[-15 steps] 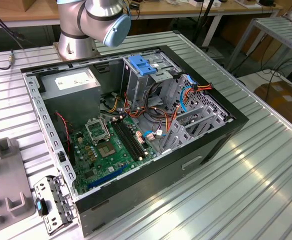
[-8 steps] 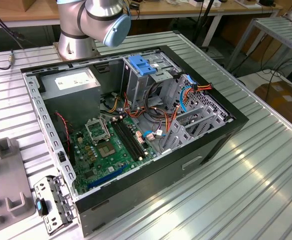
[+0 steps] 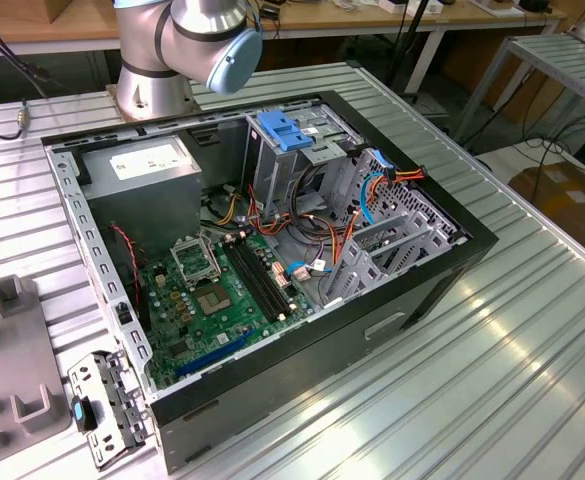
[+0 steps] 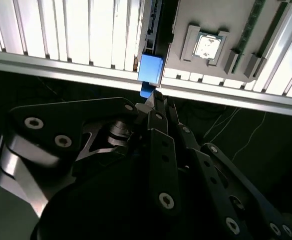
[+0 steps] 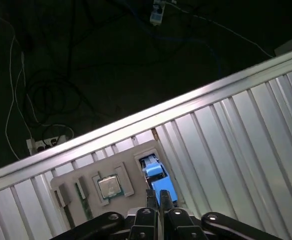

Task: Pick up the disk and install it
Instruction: 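Pick up the disk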

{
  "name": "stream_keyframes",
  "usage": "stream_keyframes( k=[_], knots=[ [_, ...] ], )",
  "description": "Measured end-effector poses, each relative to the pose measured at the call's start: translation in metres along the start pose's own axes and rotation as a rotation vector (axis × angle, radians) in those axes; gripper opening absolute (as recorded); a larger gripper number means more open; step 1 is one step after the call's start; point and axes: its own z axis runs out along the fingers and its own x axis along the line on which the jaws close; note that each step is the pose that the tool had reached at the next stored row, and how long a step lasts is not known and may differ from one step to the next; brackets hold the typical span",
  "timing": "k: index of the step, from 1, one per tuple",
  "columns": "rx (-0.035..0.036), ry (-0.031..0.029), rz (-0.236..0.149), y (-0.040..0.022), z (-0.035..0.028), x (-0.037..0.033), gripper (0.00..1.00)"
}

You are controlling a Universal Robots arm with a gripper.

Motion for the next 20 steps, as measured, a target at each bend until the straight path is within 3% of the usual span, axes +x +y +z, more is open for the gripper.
stream_keyframes(
  k=[4, 8, 10, 13, 14, 15, 18, 20],
  knots=[
    [-0.0011, 0.0031, -0.077, 0.0, 0.0001, 0.0, 0.18],
    [-0.0004, 0.0033, -0.079, 0.0, 0.0003, 0.0, 0.25],
    [0.0087, 0.0024, -0.081, -0.0001, 0.0024, 0.0, 0.26],
    [0.0253, -0.0015, -0.094, 0.0004, 0.0086, 0.0001, 0.39],
    [0.0257, -0.0013, -0.102, 0.0007, 0.0106, 0.0001, 0.39],
    [0.0261, -0.0012, -0.114, 0.0006, 0.0128, 0.0002, 0.46],
    [0.0264, 0.0001, -0.173, 0.0005, 0.0184, 0.0002, 0.46],
    [0.0261, 0.0004, -0.183, 0.0005, 0.0184, 0.0002, 0.46]
  ],
)
